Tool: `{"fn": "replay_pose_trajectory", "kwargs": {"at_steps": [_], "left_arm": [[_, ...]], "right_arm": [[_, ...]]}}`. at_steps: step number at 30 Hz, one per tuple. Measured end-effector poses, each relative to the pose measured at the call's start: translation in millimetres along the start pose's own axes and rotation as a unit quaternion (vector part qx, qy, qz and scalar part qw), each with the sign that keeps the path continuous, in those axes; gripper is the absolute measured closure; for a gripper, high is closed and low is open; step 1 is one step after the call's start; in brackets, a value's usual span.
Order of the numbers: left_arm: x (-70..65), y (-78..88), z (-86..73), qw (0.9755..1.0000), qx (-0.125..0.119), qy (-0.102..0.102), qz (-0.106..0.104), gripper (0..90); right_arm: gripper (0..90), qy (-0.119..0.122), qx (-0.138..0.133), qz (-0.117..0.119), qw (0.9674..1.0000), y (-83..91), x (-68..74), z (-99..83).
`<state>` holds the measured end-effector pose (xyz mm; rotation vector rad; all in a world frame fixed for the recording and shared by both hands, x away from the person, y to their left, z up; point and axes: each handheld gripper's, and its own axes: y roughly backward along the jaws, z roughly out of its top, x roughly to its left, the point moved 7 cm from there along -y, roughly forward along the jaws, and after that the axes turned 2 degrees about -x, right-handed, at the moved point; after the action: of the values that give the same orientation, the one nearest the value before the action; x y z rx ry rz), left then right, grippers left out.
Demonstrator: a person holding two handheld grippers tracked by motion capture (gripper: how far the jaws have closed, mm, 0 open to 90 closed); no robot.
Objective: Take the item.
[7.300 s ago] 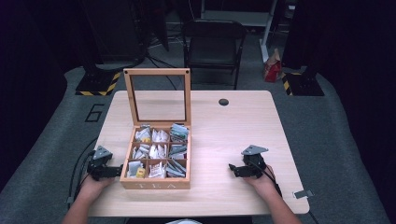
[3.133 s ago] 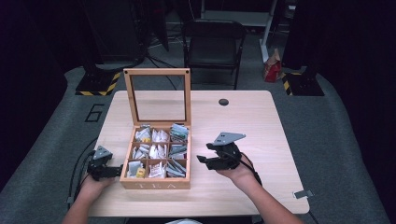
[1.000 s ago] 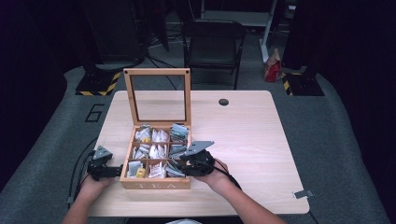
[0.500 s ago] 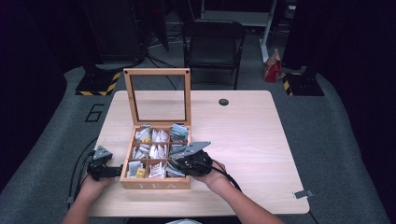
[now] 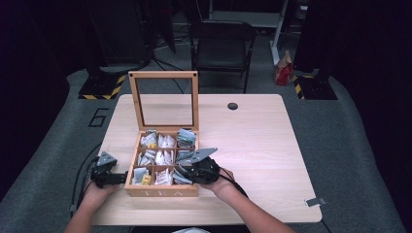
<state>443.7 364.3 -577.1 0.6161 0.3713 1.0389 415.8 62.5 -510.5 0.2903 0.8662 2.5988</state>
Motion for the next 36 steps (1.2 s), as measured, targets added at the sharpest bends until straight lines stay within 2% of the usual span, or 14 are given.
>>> {"fn": "replay_pose_trajectory", "kwargs": {"at_steps": [10, 19, 28, 34, 36], "left_arm": [[0.0, -0.1, 0.0, 1.0, 0.0, 0.0, 0.0, 14.7], [0.0, 0.6, -0.2, 1.0, 0.004, -0.001, -0.001, 14.7], [0.0, 0.3, -0.1, 1.0, 0.002, 0.0, -0.001, 14.7], [0.0, 0.0, 0.0, 1.0, 0.0, 0.0, 0.0, 14.7], [0.0, 0.0, 0.0, 1.0, 0.0, 0.0, 0.0, 14.7]], "right_arm": [[82.7, -0.004, 0.01, 0.004, 0.9999, -3.8, 2.8, -1.3], [88.7, 0.005, 0.008, 0.007, 0.9999, -3.9, 4.6, -0.5], [89.1, 0.005, -0.002, 0.005, 1.0, -1.6, 6.2, 1.8], [89.1, 0.017, -0.008, 0.008, 0.9998, 4.6, 8.6, 6.6], [89.1, 0.013, -0.011, 0.007, 0.9998, 7.9, 10.4, 9.8]]}}
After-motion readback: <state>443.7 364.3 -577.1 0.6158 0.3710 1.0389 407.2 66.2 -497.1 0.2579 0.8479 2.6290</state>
